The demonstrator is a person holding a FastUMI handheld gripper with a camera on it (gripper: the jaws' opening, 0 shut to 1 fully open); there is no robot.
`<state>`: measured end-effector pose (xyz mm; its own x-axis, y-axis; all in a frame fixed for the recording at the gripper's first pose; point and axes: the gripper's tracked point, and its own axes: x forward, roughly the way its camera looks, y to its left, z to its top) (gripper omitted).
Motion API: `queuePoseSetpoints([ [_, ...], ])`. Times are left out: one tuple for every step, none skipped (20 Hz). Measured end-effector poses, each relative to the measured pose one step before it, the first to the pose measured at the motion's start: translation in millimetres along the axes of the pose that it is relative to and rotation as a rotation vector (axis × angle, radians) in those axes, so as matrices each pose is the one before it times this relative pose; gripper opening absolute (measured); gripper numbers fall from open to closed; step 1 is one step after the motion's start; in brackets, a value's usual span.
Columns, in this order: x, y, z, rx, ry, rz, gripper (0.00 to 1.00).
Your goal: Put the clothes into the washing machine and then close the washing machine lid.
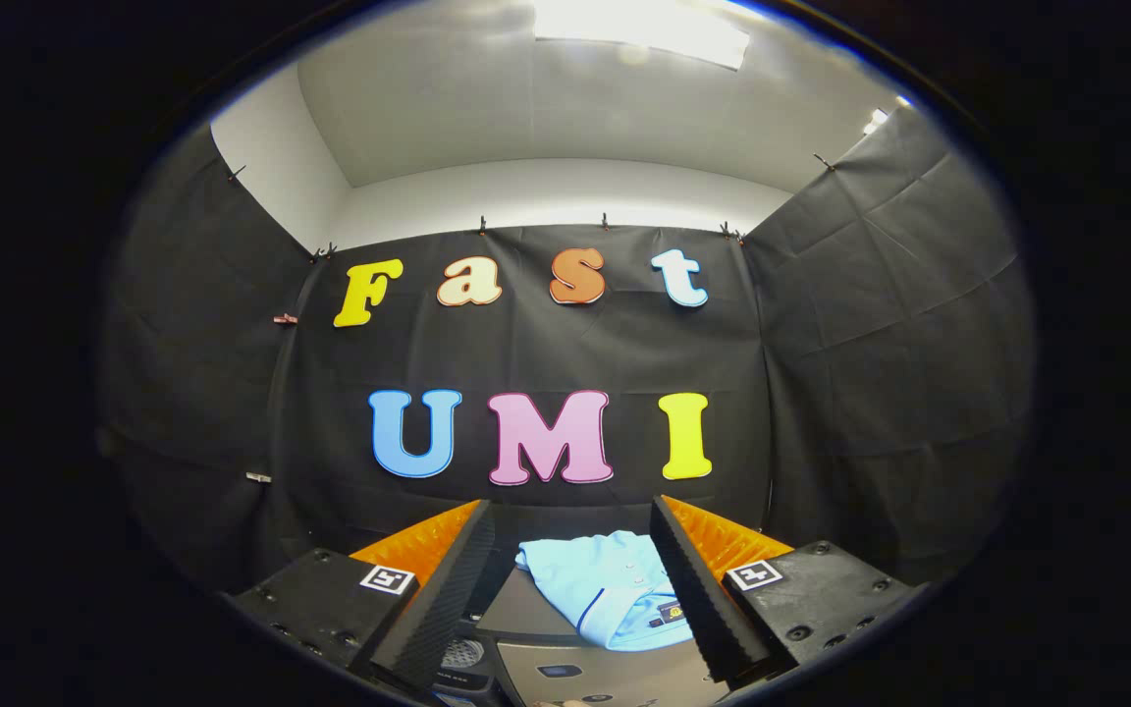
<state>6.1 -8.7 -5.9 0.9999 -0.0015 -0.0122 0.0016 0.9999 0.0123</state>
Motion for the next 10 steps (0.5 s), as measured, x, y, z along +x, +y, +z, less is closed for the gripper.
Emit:
queuePoseSetpoints([
  [2.85,0.09,1.53,-0.00165,-0.00118,0.0006,0.99],
  [1.83,-1.06,1.53,-0.00234,-0.00425,0.00081,0.99],
  [3.84,-2.15,3.44,-0.00451,-0.00921,-0.00161,0.99],
  [6.51,-1.25,4.94,-0.00302,-0.00856,-0.00017,0.99],
  [5.76,1.22,2.35,0.00141,-0.00409,0.00516,0.99],
  [7.28,0.48,1.85,0.00193,0.00177,0.00756,0.99],
  [8.3,-2.18,0.41,-0.00266,0.00707,0.0044,0.99],
  [9.08,-2.86,0.76,-0.00475,0.0072,-0.00261,0.99],
  [10.14,-4.63,1.86,-0.003,0.00767,-0.00507,0.99],
  [11.55,-3.95,1.04,0.00329,0.0085,-0.00548,0.99],
])
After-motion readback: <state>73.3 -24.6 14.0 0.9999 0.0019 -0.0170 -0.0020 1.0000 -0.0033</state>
